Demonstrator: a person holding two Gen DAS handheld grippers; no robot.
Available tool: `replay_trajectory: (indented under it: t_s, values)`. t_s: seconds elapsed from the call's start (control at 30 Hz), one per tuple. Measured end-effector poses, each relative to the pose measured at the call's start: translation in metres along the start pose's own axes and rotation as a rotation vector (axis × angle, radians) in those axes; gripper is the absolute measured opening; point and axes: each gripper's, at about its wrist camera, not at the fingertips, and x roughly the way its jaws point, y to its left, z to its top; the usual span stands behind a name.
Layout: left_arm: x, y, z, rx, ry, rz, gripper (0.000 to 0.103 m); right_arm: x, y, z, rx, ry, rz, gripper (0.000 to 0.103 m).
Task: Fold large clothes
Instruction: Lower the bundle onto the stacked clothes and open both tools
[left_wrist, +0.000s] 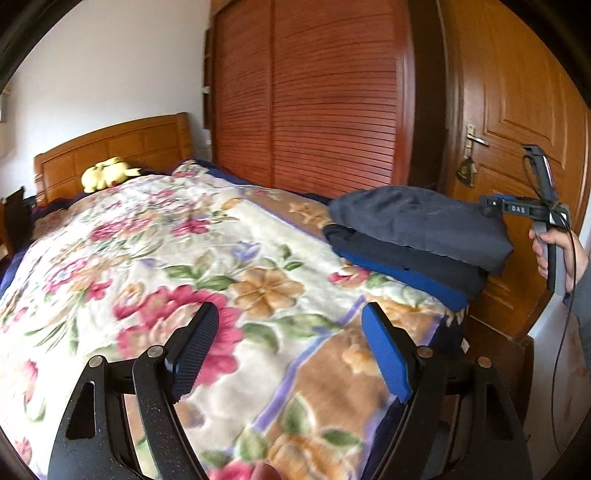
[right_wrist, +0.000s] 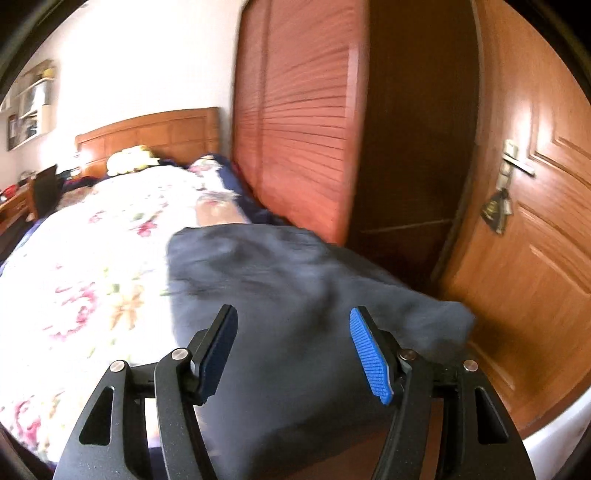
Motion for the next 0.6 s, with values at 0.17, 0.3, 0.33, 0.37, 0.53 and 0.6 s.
replay_trajectory:
  t_s: [0.17, 0.3, 0.33, 0.37, 0.53, 0.6]
  values:
    - [-0.026, 0.026, -0.013, -0.029, 0.002, 0.080, 0.080, -0.023, 0.053, -0.013, -0.023, -0.029, 0.117, 0.071]
    - [-0.041, 0.046, -0.026, -0.058, 0.009, 0.137, 0.080, -0.030, 0.086, -0.032, -0.060, -0.027, 0.202, 0.079]
    - [-0.044, 0.051, -0.030, -0.069, 0.006, 0.150, 0.080, -0.030, 0.096, -0.035, -0.073, -0.029, 0.215, 0.079]
    - [-0.047, 0.057, -0.034, -0.084, 0.006, 0.165, 0.080, -0.031, 0.107, -0.040, -0.080, -0.029, 0.235, 0.080]
    - [-0.050, 0.081, -0.054, -0.146, 0.038, 0.192, 0.080, -0.014, 0.148, -0.055, -0.101, -0.013, 0.292, 0.080]
    - [-0.051, 0.088, -0.062, -0.156, 0.048, 0.216, 0.080, -0.002, 0.161, -0.058, -0.112, -0.009, 0.313, 0.080]
